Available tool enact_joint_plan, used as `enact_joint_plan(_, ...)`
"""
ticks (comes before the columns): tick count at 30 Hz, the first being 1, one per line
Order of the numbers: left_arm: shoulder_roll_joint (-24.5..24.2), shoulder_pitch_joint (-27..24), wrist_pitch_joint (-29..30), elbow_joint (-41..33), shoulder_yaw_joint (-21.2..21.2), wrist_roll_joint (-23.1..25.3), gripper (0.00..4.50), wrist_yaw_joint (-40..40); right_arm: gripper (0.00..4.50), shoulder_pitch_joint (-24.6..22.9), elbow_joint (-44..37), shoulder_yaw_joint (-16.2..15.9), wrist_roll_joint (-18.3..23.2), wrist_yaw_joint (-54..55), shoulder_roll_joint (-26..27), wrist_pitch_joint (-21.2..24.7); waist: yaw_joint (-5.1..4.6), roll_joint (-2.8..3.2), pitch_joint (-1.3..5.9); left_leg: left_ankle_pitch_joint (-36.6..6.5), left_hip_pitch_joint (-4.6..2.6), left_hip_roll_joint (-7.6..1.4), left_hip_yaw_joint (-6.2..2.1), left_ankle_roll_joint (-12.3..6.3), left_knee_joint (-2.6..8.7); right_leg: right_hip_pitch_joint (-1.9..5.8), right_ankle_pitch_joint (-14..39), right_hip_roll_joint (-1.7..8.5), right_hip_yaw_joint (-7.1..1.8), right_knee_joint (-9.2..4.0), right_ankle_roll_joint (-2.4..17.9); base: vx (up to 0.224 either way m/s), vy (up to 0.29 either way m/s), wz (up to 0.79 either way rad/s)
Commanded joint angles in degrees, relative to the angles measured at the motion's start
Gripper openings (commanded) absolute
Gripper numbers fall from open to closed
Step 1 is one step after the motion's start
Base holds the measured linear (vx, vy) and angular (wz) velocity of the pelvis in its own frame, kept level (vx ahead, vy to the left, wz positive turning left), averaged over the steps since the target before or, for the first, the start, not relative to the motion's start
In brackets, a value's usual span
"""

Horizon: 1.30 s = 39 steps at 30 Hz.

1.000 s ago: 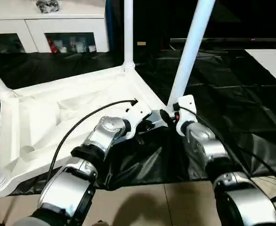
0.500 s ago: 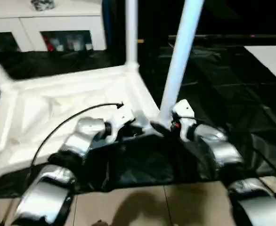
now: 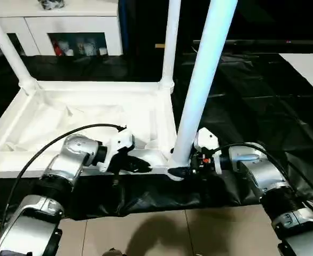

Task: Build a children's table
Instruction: Rotate leg to tighten

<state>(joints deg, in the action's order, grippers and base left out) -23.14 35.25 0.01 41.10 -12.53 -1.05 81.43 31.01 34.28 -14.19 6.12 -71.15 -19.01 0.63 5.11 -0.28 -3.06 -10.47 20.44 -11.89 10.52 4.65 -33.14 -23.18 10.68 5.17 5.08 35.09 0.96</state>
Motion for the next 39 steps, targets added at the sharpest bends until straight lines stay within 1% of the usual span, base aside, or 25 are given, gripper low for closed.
enact_joint_plan(1, 0.0, -0.2, 0.4, -1.2, 0.2, -1.6, 0.00, 0.2, 2.96, -0.4, -1.1, -1.7, 0.3, -1.8, 0.5, 1.0, 0.09, -0.57, 3.81, -8.3, -0.07, -1.70, -0.10, -4.46, 3.39, 3.17, 7.7, 3.29, -3.01, -3.56, 13.8, 0.000, 0.000, 0.00)
enact_joint_plan(4, 0.7, -0.2, 0.2, -1.1, 0.8, -1.8, 0.00, -1.3, 2.78, -0.7, -0.8, -1.5, 0.4, -1.0, 1.2, 1.5, 0.09, -0.53, 3.77, -9.1, -0.13, -1.67, -0.10, -4.04, 3.40, 3.18, 9.2, 3.38, -3.02, -3.77, 13.6, 0.000, 0.000, 0.00)
enact_joint_plan(10, 2.8, 0.0, 0.4, -1.1, 1.5, -0.9, 0.00, -6.4, 2.73, -1.0, 0.4, -0.6, -0.5, 3.9, 3.0, 1.2, 0.01, -0.51, 3.62, -10.1, -0.20, -1.67, -0.17, -3.15, 3.54, 3.11, 11.4, 3.40, -3.08, -4.03, 12.8, 0.000, 0.000, 0.00)
enact_joint_plan(11, 5.1, 0.8, 1.3, -0.2, 2.0, 0.4, 0.00, -13.1, 2.73, 0.5, 4.5, 1.5, -2.4, 14.7, 5.8, 1.8, -0.10, -0.33, 3.63, -9.9, -0.24, -1.71, -0.26, -2.68, 3.59, 3.02, 11.5, 3.49, -3.14, -4.01, 12.7, 0.000, 0.000, 0.00)
enact_joint_plan(12, 6.3, 1.3, 1.7, 0.2, 2.2, 1.0, 0.00, -16.3, 2.73, 1.2, 6.5, 2.5, -3.3, 20.0, 7.1, 2.1, -0.55, -0.36, 3.33, -11.6, -0.27, -1.62, -0.37, -1.28, 3.84, 2.85, 14.4, 3.52, -3.11, -4.31, 12.3, 0.000, 0.000, 0.00)
enact_joint_plan(13, 7.9, 1.9, 2.8, 0.4, 2.3, 2.1, 0.00, -20.9, 2.73, 2.2, 8.9, 4.0, -3.9, 27.0, 9.2, 3.1, -0.71, -0.32, 3.47, -12.8, -0.50, -1.43, -0.57, -0.13, 3.91, 3.12, 17.8, 3.63, -2.99, -4.59, 11.2, 0.000, 0.000, 0.00)
enact_joint_plan(14, 7.9, 1.9, 2.8, 0.4, 2.3, 2.1, 0.00, -20.9, 2.73, 2.2, 8.9, 4.0, -3.9, 27.0, 9.2, 3.1, -0.99, -0.41, 3.43, -12.9, -0.42, -1.48, -0.55, 0.11, 3.94, 3.06, 18.3, 3.64, -3.08, -4.69, 10.8, 0.000, 0.000, 0.00)
enact_joint_plan(15, 8.8, 2.1, 3.4, 0.3, 2.2, 2.6, 0.00, -22.9, 2.72, 2.8, 10.0, 4.7, -4.3, 30.7, 10.4, 3.7, -1.10, -0.49, 3.51, -13.0, -0.50, -1.32, -0.53, -0.02, 3.88, 3.05, 18.8, 3.54, -3.02, -4.89, 10.3, 0.000, 0.000, 0.00)
enact_joint_plan(16, 9.3, 2.3, 3.8, 0.2, 2.2, 2.9, 0.00, -24.0, 2.72, 3.1, 10.7, 5.1, -4.4, 32.8, 11.1, 4.1, -1.43, -0.51, 3.52, -12.5, -0.48, -1.34, -0.41, -0.41, 3.81, 2.90, 17.2, 3.44, -3.20, -4.77, 10.5, 0.000, 0.000, 0.00)
enact_joint_plan(17, 9.3, 2.3, 3.8, 0.2, 2.2, 2.9, 0.00, -24.0, 2.72, 3.1, 10.7, 5.1, -4.4, 32.8, 11.1, 4.1, -1.46, -0.49, 3.48, -12.5, -0.46, -1.28, -0.41, -0.65, 3.81, 2.89, 17.1, 3.42, -3.17, -4.84, 10.6, 0.000, 0.000, 0.00)
enact_joint_plan(18, 10.8, 2.7, 5.2, -0.4, 2.2, 3.5, 0.00, -27.1, 2.72, 3.8, 11.7, 5.6, -4.6, 36.6, 12.8, 5.1, -1.43, -0.40, 3.63, -11.8, -0.32, -1.17, -0.39, -1.08, 3.68, 3.10, 16.3, 3.40, -3.15, -4.70, 10.5, 0.000, 0.000, 0.00)
enact_joint_plan(19, 12.5, 3.0, 6.4, -1.1, 2.2, 3.8, 0.00, -29.4, 2.72, 4.4, 12.5, 5.8, -4.6, 39.5, 14.6, 5.7, -1.44, -0.37, 3.64, -11.1, -0.27, -1.22, -0.43, -1.31, 3.70, 3.08, 15.4, 3.43, -3.13, -4.70, 10.6, 0.000, 0.000, 0.00)
enact_joint_plan(20, 14.1, 3.1, 7.0, -1.8, 1.7, 4.2, 0.00, -30.8, 2.72, 5.0, 12.8, 5.7, -4.7, 40.7, 16.4, 5.2, -1.57, -0.58, 3.69, -10.5, -0.24, -1.24, -0.32, -1.40, 3.67, 3.06, 14.4, 3.30, -3.17, -4.55, 10.8, 0.000, 0.000, 0.00)
enact_joint_plan(22, 14.3, 3.1, 7.1, -1.9, 1.7, 4.2, 0.00, -30.9, 2.72, 5.1, 12.8, 5.6, -4.7, 40.8, 16.6, 5.1, -1.50, -0.38, 3.71, -10.0, -0.34, -1.35, -0.39, -1.30, 3.70, 3.05, 13.4, 3.34, -3.12, -4.44, 11.2, 0.000, 0.000, 0.00)
enact_joint_plan(23, 15.5, 3.0, 6.8, -2.4, 0.9, 4.6, 0.00, -31.5, 2.72, 5.4, 12.6, 4.9, -4.8, 40.0, 18.1, 3.6, -1.53, -0.40, 3.80, -9.9, -0.31, -1.32, -0.32, -1.71, 3.62, 3.11, 11.8, 3.29, -3.13, -4.33, 11.6, 0.000, 0.000, 0.00)
enact_joint_plan(24, 15.6, 3.0, 6.7, -2.5, 0.8, 4.7, 0.00, -31.5, 3.07, 5.5, 12.5, 4.8, -4.8, 39.8, 18.3, 3.3, -1.51, -0.44, 3.77, -9.9, -0.23, -1.25, -0.29, -2.15, 3.59, 3.19, 11.0, 3.24, -3.10, -4.30, 11.8, 0.000, 0.000, 0.00)
enact_joint_plan(25, 15.5, 2.7, 6.0, -2.5, 0.4, 4.6, 0.00, -30.4, 3.28, 5.3, 11.8, 4.6, -4.3, 38.1, 18.3, 3.2, -1.50, -0.44, 3.72, -10.1, -0.19, -1.19, -0.27, -2.55, 3.59, 3.19, 11.0, 3.25, -3.10, -4.37, 11.9, 0.000, 0.000, 0.00)
enact_joint_plan(27, 15.2, 2.4, 5.6, -2.5, 0.3, 4.5, 0.00, -29.6, 3.51, 5.1, 11.4, 4.6, -4.0, 37.0, 18.2, 3.4, -1.49, -0.44, 3.70, -10.7, -0.19, -1.18, -0.26, -2.66, 3.59, 3.22, 11.8, 3.29, -3.08, -4.45, 11.7, 0.000, 0.000, 0.00)
enact_joint_plan(28, 14.7, 1.9, 4.7, -2.7, 0.1, 4.2, 0.00, -28.1, 3.51, 4.9, 10.7, 4.4, -3.9, 35.7, 17.6, 3.4, -1.46, -0.48, 3.68, -10.8, -0.20, -1.24, -0.34, -2.69, 3.67, 3.24, 12.4, 3.35, -3.07, -4.51, 11.5, 0.000, 0.000, 0.00)
enact_joint_plan(29, 14.7, 1.9, 4.7, -2.7, 0.1, 4.2, 0.00, -28.1, 3.70, 4.9, 10.7, 4.4, -3.9, 35.7, 17.6, 3.4, -1.46, -0.45, 3.69, -10.8, -0.21, -1.25, -0.31, -2.68, 3.64, 3.22, 12.5, 3.37, -3.10, -4.51, 11.5, 0.000, 0.000, 0.00)
enact_joint_plan(30, 13.8, 1.2, 3.7, -3.2, 0.0, 3.6, 0.00, -25.7, 3.83, 4.5, 9.9, 4.1, -3.9, 33.6, 16.4, 3.1, -1.42, -0.47, 3.69, -10.8, -0.24, -1.24, -0.33, -2.71, 3.66, 3.23, 12.4, 3.39, -3.11, -4.53, 11.5, 0.000, 0.000, 0.00)
enact_joint_plan(31, 12.1, -0.1, 1.6, -4.3, -0.2, 2.1, 0.00, -20.5, 3.89, 3.9, 8.8, 3.7, -3.8, 29.2, 14.1, 2.7, -1.42, -0.41, 3.68, -10.9, -0.15, -1.29, -0.34, -3.02, 3.63, 3.28, 12.0, 3.41, -3.12, -4.50, 11.6, 0.000, 0.000, 0.00)
enact_joint_plan(34, 11.1, -0.5, 0.9, -4.5, -0.4, 1.8, 0.00, -18.5, 3.89, 3.3, 7.9, 3.1, -4.0, 26.1, 12.7, 1.9, -1.32, -0.44, 3.84, -9.8, -0.04, -1.33, -0.28, -3.84, 3.52, 3.49, 9.5, 3.33, -3.08, -4.17, 12.3, 0.000, 0.000, 0.00)
enact_joint_plan(37, 8.2, -1.2, 0.9, -5.2, -1.2, 1.1, 0.00, -14.1, 3.89, 1.8, 5.5, 0.8, -2.8, 17.4, 8.5, -0.5, -1.13, -0.41, 3.77, -9.9, -0.13, -1.48, -0.15, -4.09, 3.46, 3.35, 8.9, 3.23, -3.07, -3.99, 12.8, 0.000, 0.000, 0.00)
enact_joint_plan(39, 7.4, -1.4, 1.5, -5.7, -1.2, 0.8, 0.00, -12.5, 3.89, 1.3, 4.7, 0.4, -2.3, 14.6, 7.4, -0.9, -1.05, -0.43, 3.69, -10.1, -0.08, -1.54, -0.08, -4.27, 3.46, 3.31, 8.8, 3.13, -3.06, -3.93, 13.2, 0.000, 0.000, 0.00)
